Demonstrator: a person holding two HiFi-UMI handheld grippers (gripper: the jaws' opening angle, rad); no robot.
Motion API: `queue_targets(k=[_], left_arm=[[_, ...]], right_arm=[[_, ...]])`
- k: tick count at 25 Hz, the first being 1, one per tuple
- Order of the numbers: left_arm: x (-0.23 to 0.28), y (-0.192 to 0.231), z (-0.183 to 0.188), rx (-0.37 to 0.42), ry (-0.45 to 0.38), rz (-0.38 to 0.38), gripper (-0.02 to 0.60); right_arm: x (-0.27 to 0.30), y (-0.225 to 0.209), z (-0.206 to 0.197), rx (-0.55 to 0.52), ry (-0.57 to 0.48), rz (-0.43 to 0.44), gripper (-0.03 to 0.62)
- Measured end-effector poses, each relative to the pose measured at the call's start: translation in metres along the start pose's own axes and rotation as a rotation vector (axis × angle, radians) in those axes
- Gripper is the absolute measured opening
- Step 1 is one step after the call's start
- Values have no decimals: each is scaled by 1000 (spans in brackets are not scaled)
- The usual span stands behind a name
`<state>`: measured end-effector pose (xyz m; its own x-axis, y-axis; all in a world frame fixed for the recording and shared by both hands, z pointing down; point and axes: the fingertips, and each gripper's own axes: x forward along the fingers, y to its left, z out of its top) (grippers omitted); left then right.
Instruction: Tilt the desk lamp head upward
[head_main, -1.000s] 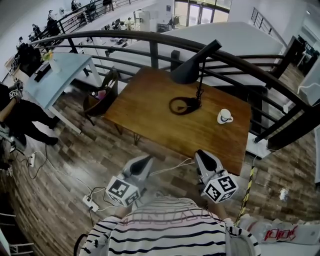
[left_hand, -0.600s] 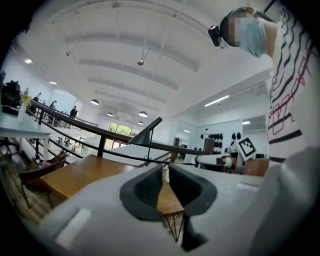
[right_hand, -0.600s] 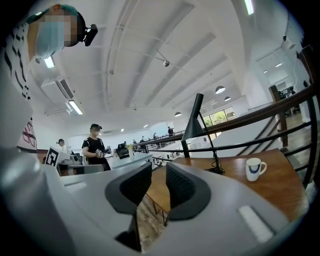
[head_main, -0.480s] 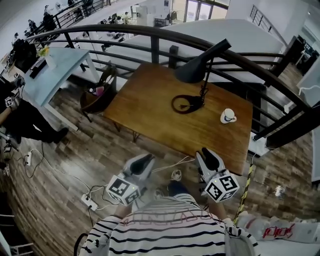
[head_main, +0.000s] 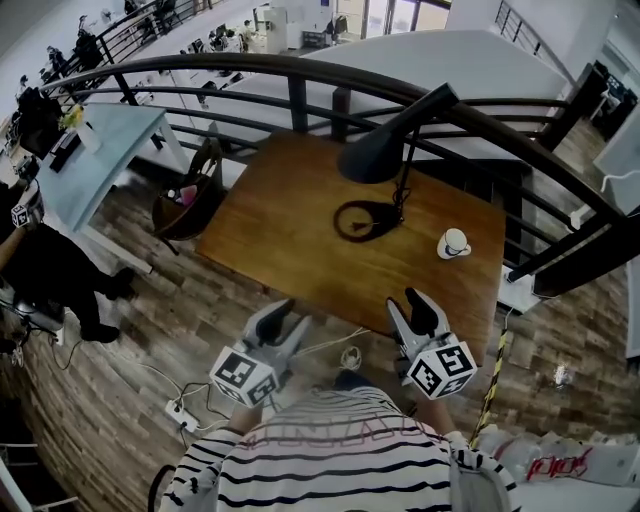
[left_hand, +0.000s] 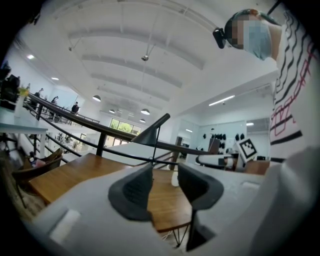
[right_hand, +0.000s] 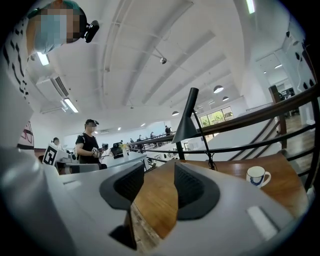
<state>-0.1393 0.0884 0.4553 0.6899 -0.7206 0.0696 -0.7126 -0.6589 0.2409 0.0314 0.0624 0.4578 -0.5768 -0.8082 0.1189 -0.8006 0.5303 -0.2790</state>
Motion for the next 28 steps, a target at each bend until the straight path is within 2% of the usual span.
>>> queue_targets(k=[9,17,22,28], left_arm=[[96,34,15,-5,16,-24,164],[177,45,21,-1,28,-34,165],[210,55,21,-11,35,-46,167],[227,92,31,-36,42,-72,169]], right_arm=[[56,-75,29,-3,1,-5,182],[90,-138,47,-7,3,21,183],[115,-163,53,-27,16,35,183],[146,-171,55,-22,21,-5,183]])
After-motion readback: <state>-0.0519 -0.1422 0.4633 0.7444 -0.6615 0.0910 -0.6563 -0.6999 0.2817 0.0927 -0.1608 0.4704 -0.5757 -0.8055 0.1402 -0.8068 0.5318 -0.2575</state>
